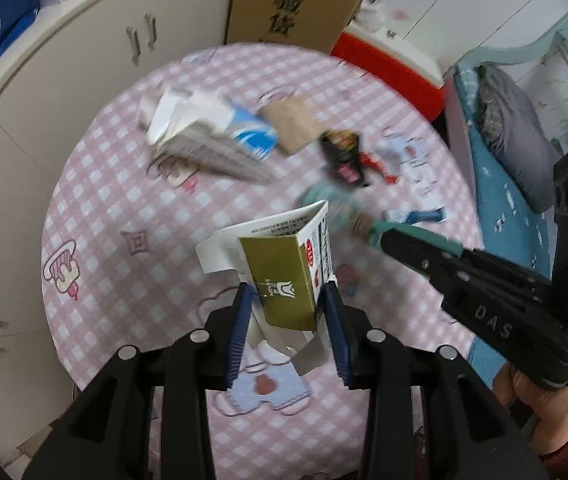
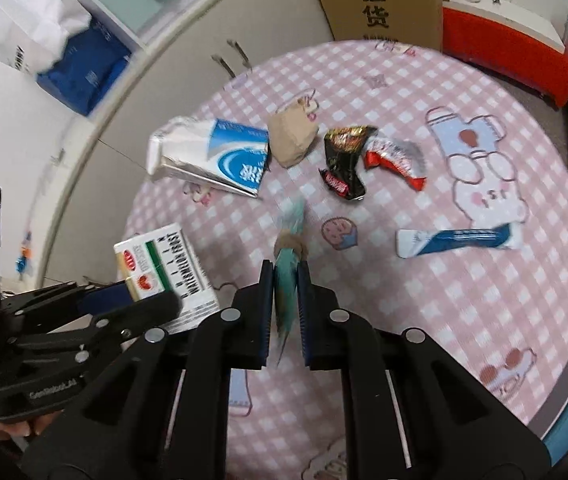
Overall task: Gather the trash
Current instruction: 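Carry paper box with left tool while right tool carries teal stick to bucket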
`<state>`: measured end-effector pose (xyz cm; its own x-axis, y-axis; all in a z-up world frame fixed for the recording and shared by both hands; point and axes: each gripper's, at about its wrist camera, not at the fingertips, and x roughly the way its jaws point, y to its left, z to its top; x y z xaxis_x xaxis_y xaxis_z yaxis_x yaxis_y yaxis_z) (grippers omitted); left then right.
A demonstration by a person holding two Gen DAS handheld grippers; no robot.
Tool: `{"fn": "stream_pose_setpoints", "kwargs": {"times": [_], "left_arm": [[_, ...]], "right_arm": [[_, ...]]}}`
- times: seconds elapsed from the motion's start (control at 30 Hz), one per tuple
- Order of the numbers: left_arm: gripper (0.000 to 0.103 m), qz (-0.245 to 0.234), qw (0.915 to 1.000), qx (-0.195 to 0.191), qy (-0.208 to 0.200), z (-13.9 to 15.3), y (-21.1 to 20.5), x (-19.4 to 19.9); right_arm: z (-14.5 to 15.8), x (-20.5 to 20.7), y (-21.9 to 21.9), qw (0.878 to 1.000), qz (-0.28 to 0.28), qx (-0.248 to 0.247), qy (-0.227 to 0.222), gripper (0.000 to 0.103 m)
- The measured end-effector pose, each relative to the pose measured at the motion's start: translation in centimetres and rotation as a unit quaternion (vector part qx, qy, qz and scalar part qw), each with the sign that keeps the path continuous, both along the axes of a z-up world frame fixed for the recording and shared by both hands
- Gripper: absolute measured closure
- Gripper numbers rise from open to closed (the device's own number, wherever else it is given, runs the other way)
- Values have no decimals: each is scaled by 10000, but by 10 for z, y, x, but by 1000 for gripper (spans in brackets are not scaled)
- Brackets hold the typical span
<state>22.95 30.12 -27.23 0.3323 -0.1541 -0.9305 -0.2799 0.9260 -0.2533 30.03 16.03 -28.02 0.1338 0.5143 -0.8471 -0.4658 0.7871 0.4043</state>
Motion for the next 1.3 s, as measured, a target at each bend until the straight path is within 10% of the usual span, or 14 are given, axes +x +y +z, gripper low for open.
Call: {"fn": "stream_pose_setpoints", "kwargs": {"times": [0.67,1.3], "left_arm": [[67,-686,9941,-21,-837,73,-190,64],[67,-2158,9744,-123,-622,55,-412,136]], "right_arm": [[100,15,-230,9891,-1034,720,-759,92],[76,34,-447,9637,-2533,40,-840,89]]}}
